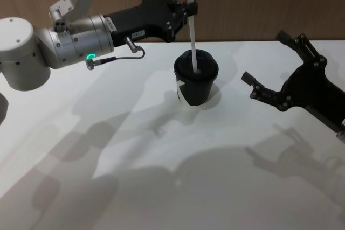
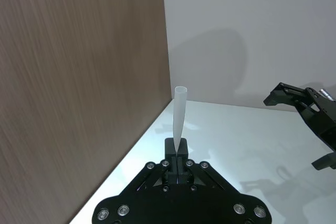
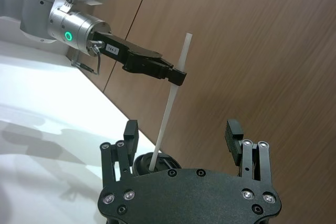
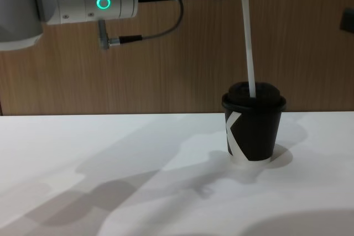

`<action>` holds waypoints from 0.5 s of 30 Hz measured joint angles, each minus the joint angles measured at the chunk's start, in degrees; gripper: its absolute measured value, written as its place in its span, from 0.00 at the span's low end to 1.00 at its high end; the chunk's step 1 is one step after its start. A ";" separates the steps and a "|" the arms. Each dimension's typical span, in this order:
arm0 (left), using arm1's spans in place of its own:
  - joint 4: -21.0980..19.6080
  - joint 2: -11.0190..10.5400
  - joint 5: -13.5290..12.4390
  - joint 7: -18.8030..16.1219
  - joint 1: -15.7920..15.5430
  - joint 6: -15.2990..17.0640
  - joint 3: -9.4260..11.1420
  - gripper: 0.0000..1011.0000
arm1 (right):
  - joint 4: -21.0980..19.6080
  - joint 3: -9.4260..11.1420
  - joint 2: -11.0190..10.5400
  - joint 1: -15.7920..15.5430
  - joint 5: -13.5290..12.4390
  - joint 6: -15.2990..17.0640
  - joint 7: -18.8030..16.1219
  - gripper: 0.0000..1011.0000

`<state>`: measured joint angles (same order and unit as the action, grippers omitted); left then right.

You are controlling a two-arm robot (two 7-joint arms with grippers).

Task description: Pick up the straw with one hand, pass it to the other hand, and insert it into the cup.

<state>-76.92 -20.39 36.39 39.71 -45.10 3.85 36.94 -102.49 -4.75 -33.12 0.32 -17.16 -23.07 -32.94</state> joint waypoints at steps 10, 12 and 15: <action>0.69 0.51 -0.16 0.08 0.16 -0.27 -0.07 0.00 | 0.00 0.00 0.00 0.00 0.00 0.00 0.00 0.99; 0.88 0.63 -0.18 0.08 0.21 -0.27 -0.07 0.00 | 0.00 0.00 0.00 0.00 0.00 0.00 0.00 0.99; 1.08 0.76 -0.19 0.08 0.28 -0.22 -0.05 0.00 | 0.00 0.00 0.00 0.00 0.00 0.00 0.00 0.99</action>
<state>-75.84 -19.62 36.20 39.79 -44.82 3.63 36.89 -102.49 -4.75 -33.12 0.32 -17.16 -23.07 -32.94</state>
